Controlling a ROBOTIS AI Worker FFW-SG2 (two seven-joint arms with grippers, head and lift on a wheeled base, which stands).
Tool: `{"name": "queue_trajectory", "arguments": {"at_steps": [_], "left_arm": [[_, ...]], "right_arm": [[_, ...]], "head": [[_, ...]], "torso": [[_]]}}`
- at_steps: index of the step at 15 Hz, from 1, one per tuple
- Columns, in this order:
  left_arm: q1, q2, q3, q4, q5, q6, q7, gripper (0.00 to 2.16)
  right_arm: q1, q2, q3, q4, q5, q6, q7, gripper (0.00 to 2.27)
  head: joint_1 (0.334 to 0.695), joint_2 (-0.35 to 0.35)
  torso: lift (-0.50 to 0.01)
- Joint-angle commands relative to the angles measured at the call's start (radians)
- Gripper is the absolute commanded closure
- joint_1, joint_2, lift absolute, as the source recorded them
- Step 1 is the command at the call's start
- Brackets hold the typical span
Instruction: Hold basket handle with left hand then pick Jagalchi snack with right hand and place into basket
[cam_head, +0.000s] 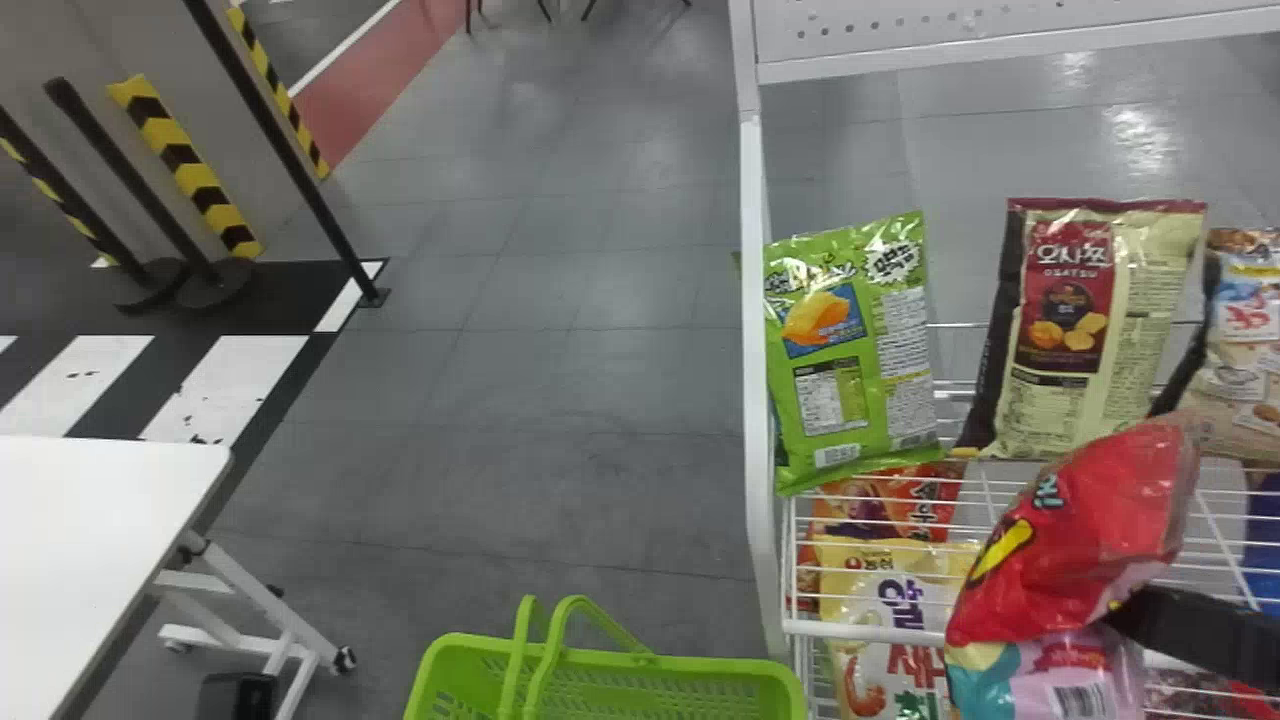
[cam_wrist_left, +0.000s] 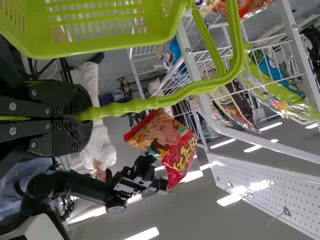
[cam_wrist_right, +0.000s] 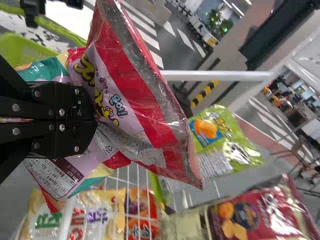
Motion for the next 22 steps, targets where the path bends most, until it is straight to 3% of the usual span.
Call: {"name": "queue_trajectory", "arguments": {"at_steps": [1, 8, 10, 16, 19, 20, 22], "left_arm": [[-0.002, 0.002, 0.000, 0.000, 0.002, -0.003, -0.010, 2.15], [-0.002, 0.017, 0.002, 0.014, 0.025, -0.012, -0.010, 2.15], [-0.002, 0.022, 0.008, 0.014, 0.035, -0.012, -0.010, 2.15], [0.004, 0.030, 0.025, 0.012, 0.041, -0.009, -0.010, 2.15], [0.007, 0.031, 0.034, 0.012, 0.046, -0.006, -0.010, 2.15], [0.007, 0.031, 0.035, 0.014, 0.046, -0.006, -0.010, 2.15], [0.007, 0.031, 0.037, 0.015, 0.046, -0.006, -0.010, 2.15]], "right_arm": [[0.014, 0.009, 0.060, 0.000, -0.008, 0.002, 0.001, 2.24], [0.016, 0.085, 0.282, 0.092, 0.052, 0.002, 0.028, 2.24], [0.011, 0.088, 0.346, 0.130, 0.102, 0.002, 0.035, 2.24], [-0.040, 0.088, 0.475, 0.348, 0.214, 0.002, 0.154, 2.24], [-0.090, 0.088, 0.523, 0.468, 0.249, 0.002, 0.196, 2.08], [-0.106, 0.088, 0.540, 0.509, 0.265, 0.002, 0.222, 1.78], [-0.132, 0.090, 0.564, 0.563, 0.282, 0.002, 0.251, 0.33]], "head": [[0.695, 0.350], [0.695, 0.350], [0.695, 0.350], [0.695, 0.350], [0.695, 0.350], [0.695, 0.350], [0.695, 0.350]], "torso": [[-0.009], [-0.009], [-0.009], [-0.009], [-0.009], [-0.009], [-0.009]]}}
